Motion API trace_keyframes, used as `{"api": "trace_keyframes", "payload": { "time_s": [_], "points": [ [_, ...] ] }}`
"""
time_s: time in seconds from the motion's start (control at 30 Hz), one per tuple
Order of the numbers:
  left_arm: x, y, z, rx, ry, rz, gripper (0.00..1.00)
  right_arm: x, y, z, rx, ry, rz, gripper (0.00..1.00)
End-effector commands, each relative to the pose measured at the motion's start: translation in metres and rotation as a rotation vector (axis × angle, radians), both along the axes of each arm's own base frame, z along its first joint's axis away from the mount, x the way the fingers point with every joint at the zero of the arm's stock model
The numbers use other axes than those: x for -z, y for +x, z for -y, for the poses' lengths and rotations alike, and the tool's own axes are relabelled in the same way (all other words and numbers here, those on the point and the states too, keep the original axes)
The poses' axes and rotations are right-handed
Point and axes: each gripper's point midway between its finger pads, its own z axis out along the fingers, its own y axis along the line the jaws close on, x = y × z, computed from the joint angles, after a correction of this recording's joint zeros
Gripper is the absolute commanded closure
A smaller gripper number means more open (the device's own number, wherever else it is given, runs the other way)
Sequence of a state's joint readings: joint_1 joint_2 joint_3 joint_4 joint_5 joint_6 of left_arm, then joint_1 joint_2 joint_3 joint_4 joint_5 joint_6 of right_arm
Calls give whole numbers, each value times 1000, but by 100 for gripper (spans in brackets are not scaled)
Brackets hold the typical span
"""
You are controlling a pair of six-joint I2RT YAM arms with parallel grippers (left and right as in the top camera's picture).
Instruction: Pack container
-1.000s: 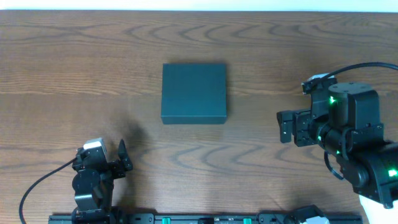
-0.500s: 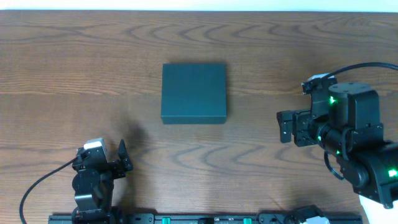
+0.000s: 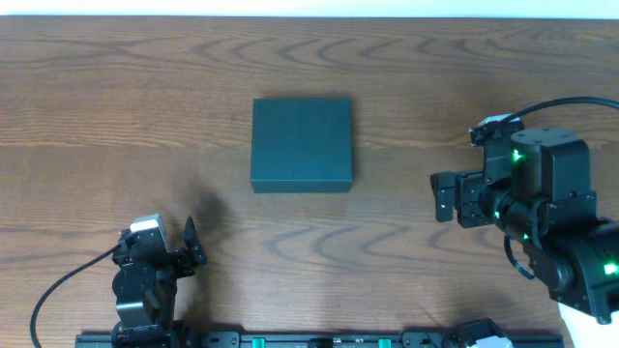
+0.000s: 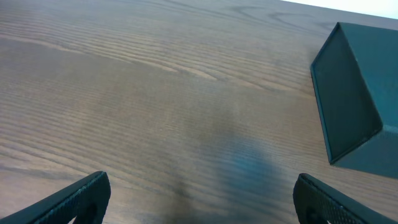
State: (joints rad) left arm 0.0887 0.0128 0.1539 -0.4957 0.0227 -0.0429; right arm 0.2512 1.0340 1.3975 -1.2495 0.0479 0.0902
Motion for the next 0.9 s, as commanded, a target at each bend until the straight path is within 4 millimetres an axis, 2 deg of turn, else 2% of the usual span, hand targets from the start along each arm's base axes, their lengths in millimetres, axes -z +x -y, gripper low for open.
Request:
{"api": "trace_keyframes", "payload": {
  "time_s": [0.0,0.17,0.27,0.4,0.53,0.63,0.87],
  "points": [
    [5,0,0,9,20,-8,5,-1,0,-1,-12,-5,3,1],
    [5,0,0,9,20,-7,5,-1,-7,1,-11,-16,1,1],
    [5,0,0,9,20,-8,5,-14,-26,7,-8,-3,56,1],
    [5,0,0,9,20,-7,5,-27,-62,15,27,60,115,1],
    [5,0,0,9,20,-8,5,-31,-73,25,72,96,239,1],
    [5,0,0,9,20,-7,5,-13,-69,32,117,108,312,1],
    [5,0,0,9,20,-7,5,75,-61,34,186,180,358,1]
  ]
}}
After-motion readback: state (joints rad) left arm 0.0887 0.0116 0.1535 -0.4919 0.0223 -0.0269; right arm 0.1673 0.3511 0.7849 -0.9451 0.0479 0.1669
